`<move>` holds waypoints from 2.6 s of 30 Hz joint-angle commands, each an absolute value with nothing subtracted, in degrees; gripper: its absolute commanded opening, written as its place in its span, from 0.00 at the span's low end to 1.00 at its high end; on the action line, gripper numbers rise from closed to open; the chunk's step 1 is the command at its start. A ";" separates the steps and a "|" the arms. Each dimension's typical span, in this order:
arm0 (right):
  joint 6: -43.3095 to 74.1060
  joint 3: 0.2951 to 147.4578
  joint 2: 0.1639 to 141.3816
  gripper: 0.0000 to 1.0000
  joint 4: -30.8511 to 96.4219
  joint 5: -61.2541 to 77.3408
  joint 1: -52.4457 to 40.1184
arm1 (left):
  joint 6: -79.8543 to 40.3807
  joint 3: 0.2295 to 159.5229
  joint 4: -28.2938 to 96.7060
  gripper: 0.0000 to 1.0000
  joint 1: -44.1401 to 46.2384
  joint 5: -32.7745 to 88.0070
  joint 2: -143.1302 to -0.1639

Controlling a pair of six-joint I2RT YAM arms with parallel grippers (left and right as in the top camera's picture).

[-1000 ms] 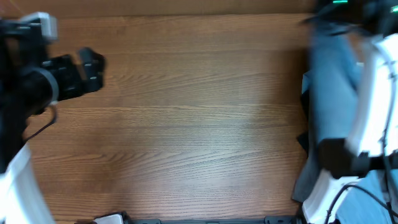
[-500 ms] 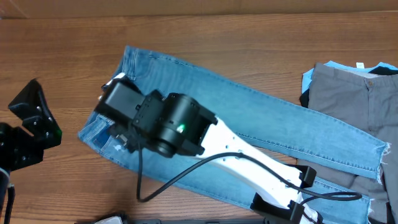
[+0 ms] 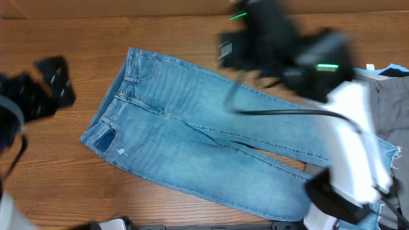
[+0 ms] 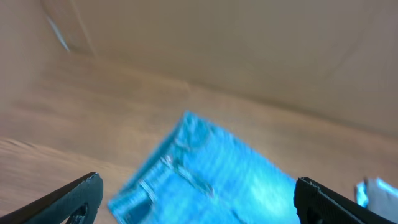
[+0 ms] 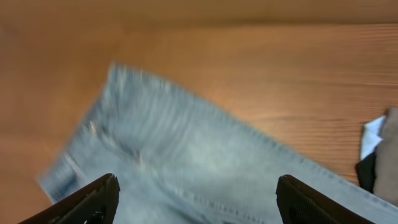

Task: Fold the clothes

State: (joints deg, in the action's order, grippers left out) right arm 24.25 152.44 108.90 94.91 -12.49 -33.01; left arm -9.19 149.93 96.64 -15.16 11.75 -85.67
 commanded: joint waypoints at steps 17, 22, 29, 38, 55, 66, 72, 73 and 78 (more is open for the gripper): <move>25.32 153.38 97.95 0.89 97.03 2.44 -11.49 | 2.17 140.27 82.02 0.99 -1.39 12.82 -135.81; 25.32 153.36 98.06 0.91 97.03 2.46 -11.49 | 2.24 140.27 72.88 1.00 -0.93 10.41 -142.98; 25.32 152.94 98.10 0.91 97.03 2.46 -11.49 | 2.22 140.25 67.79 1.00 -1.26 5.61 -149.73; 25.32 152.94 98.15 0.92 97.03 2.39 -11.49 | -4.34 140.25 66.57 0.74 -2.63 0.73 -155.59; 25.34 151.83 98.50 0.82 97.03 1.85 -11.49 | -17.06 145.05 74.50 0.04 -36.60 21.41 -156.53; 25.82 132.94 103.18 0.80 95.77 -2.09 -11.49 | -4.58 154.39 84.25 0.47 -40.40 21.80 -153.86; 27.97 119.61 106.34 0.72 89.06 -5.08 -11.18 | -2.33 158.39 86.43 0.52 -38.87 21.61 -146.34; 27.97 117.71 106.63 0.72 87.44 -5.06 -10.90 | -1.39 158.74 86.80 0.52 -38.52 21.41 -144.44; 28.45 108.86 108.12 0.62 76.03 -4.75 -7.86 | -0.12 158.91 89.23 0.53 -36.16 19.07 -134.52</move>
State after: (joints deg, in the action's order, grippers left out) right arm 27.11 112.07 107.92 79.40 -3.46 -10.15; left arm -3.27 156.20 88.18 -37.30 20.10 -144.09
